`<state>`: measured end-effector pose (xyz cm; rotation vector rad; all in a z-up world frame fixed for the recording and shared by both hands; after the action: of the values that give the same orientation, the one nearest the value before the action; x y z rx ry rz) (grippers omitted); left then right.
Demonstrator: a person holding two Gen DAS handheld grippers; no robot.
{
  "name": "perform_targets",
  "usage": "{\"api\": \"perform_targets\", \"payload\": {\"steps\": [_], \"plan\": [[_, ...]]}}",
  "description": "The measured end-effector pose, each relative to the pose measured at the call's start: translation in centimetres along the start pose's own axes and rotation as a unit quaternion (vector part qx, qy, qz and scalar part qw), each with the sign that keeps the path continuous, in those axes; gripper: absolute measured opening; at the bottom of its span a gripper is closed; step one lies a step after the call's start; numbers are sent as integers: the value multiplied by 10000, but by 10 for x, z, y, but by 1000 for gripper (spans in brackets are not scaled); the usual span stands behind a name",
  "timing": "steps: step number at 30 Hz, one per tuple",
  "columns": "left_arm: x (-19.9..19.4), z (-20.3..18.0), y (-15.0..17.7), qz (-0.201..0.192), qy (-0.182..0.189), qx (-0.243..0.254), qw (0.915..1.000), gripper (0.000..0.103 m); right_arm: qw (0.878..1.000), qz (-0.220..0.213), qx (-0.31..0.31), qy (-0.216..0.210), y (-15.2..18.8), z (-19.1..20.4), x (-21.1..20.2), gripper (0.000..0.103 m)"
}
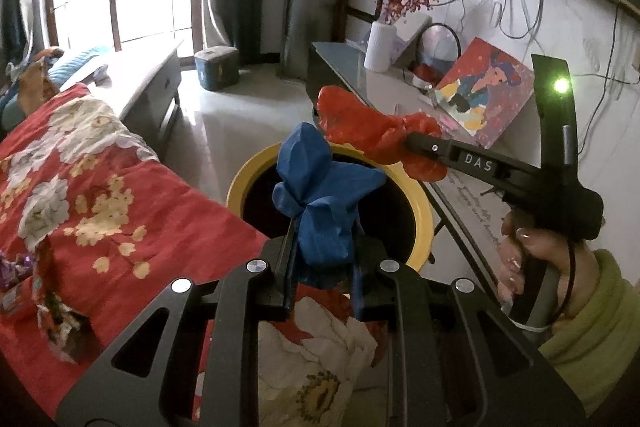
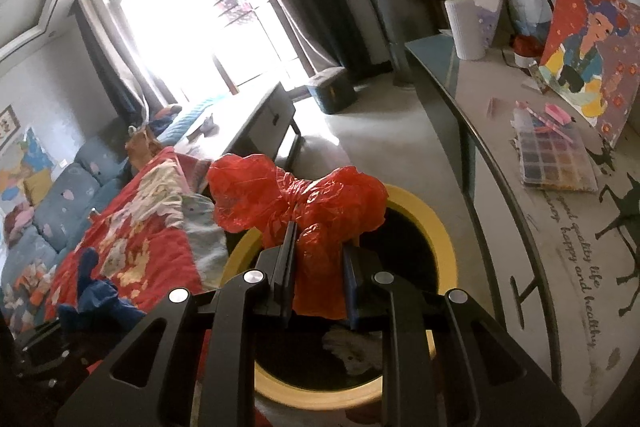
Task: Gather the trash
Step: 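Carry the blue cloth and red bag with both tools over the yellow bin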
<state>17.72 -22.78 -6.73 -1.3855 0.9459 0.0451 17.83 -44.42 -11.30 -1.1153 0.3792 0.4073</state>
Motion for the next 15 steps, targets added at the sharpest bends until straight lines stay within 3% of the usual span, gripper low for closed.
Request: {"api": "perform_targets", "payload": {"steps": [15], "plan": [[47, 1, 11, 470, -17, -30, 9989, 14, 9995, 282, 53, 130, 12, -17, 21, 19]]}}
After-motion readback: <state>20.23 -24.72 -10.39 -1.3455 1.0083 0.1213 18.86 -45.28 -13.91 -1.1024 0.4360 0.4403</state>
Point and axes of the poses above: each gripper's, at about its wrist camera, not at the fingertips, and x roughly the way its jaws point, z to its left, y to its underside, the point moved 2 cm from there along x, roughly the way its jaws point, and after that the axes turned 6 degrees about -z, right-handed, at the moved point
